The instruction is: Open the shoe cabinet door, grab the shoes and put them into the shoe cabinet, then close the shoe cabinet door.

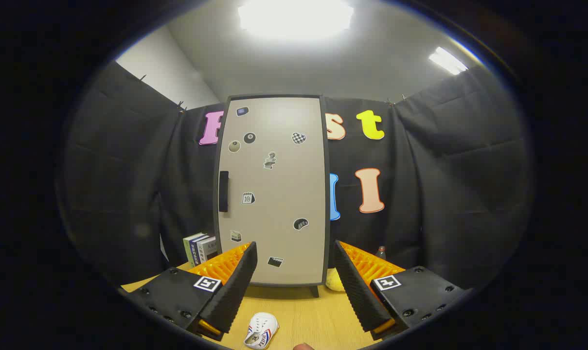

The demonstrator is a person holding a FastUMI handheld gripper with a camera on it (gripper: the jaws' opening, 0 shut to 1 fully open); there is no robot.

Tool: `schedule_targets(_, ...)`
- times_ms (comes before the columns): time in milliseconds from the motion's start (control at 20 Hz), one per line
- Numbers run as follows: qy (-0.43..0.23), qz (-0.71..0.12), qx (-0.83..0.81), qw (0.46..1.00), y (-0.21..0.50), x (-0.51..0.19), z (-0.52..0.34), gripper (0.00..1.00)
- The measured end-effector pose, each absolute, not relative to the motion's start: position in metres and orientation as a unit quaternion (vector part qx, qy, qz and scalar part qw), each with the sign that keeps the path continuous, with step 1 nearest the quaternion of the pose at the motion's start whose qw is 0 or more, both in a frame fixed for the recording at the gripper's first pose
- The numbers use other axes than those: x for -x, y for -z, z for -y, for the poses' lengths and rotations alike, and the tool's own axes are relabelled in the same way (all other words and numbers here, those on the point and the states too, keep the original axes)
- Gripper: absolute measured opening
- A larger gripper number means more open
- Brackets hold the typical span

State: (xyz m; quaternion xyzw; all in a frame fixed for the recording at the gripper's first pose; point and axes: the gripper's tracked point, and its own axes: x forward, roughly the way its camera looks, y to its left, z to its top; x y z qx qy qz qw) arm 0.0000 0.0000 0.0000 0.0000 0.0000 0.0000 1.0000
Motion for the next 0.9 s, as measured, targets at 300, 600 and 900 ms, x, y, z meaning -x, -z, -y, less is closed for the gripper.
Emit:
schedule_targets(300, -0.006, 0.004, 0.0, 1.0, -0.007, 0.0, -0.007, 0.98)
schedule_targets(600, -0.008, -0.003, 0.01, 1.0, -0.005, -0.004, -0.011, 0.98)
schedule_targets(900, -0.008, -0.009, 0.005, 1.0, -0.004, -0.01, -0.012, 0.98)
